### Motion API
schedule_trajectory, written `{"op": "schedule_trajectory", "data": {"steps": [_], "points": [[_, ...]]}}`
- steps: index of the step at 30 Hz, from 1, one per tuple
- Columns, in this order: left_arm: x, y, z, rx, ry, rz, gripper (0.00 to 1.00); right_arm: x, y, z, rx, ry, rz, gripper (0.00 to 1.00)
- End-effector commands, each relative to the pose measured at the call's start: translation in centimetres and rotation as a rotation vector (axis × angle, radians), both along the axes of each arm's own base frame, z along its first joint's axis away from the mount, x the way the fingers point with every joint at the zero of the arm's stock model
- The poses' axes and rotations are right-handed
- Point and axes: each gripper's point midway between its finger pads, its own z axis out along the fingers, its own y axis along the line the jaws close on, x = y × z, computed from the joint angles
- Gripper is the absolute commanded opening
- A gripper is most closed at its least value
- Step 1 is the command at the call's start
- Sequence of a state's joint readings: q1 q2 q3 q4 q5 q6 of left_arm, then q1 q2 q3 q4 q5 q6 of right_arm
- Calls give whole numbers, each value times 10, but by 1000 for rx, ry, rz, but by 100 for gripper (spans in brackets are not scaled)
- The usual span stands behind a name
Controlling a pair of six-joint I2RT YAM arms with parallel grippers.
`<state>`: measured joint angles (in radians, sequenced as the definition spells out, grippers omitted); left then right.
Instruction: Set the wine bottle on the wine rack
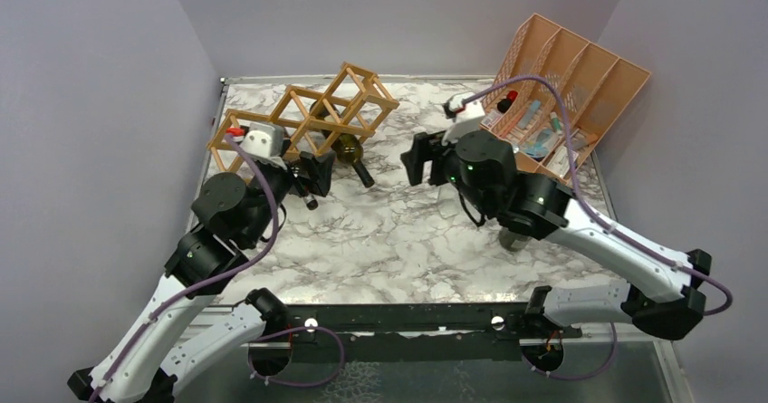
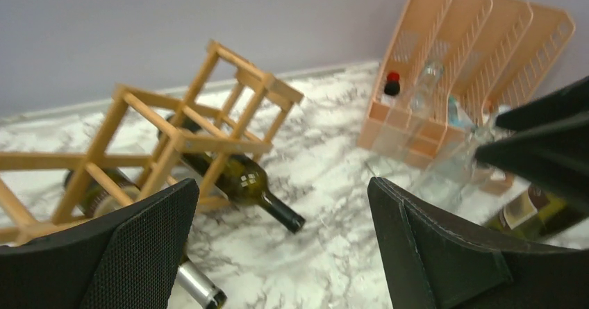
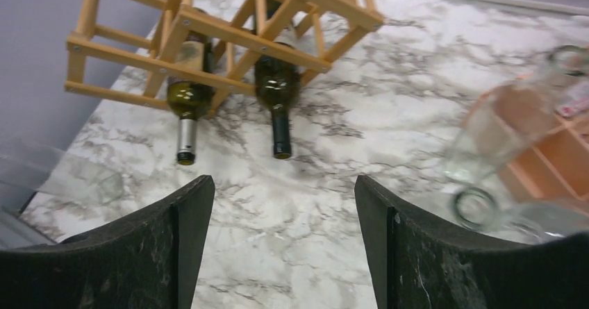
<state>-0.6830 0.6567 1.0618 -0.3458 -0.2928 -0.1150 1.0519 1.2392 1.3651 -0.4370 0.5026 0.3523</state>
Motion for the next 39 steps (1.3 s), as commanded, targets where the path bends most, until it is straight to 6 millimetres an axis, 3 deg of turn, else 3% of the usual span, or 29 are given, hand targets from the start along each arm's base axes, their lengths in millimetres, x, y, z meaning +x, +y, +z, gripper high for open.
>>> {"op": "schedule_trajectory", "data": {"steps": [1, 7, 11, 17, 22, 27, 33, 39], "points": [[-2, -29, -43, -37, 114, -113, 99, 0, -77, -7, -199, -51, -205, 79], [10, -51, -72, -25, 159, -160, 99, 8, -116, -7, -288, -79, -348, 86], [16, -64, -83, 6, 175, -198, 99, 29, -115, -21, -234, -19, -344, 87], [28, -74, -98, 34, 167, -205, 99, 53, -101, -65, -230, 76, -311, 86], [36, -74, -102, 36, 147, -183, 99, 59, -104, -93, -238, 133, -327, 71], [38, -76, -106, 29, 126, -187, 99, 63, -107, -108, -231, 122, -318, 56], [45, -74, -106, -3, 106, -150, 99, 73, -113, -100, -250, 66, -345, 51], [42, -85, -106, -42, 85, -206, 99, 77, -112, -89, -258, 7, -320, 41]]}}
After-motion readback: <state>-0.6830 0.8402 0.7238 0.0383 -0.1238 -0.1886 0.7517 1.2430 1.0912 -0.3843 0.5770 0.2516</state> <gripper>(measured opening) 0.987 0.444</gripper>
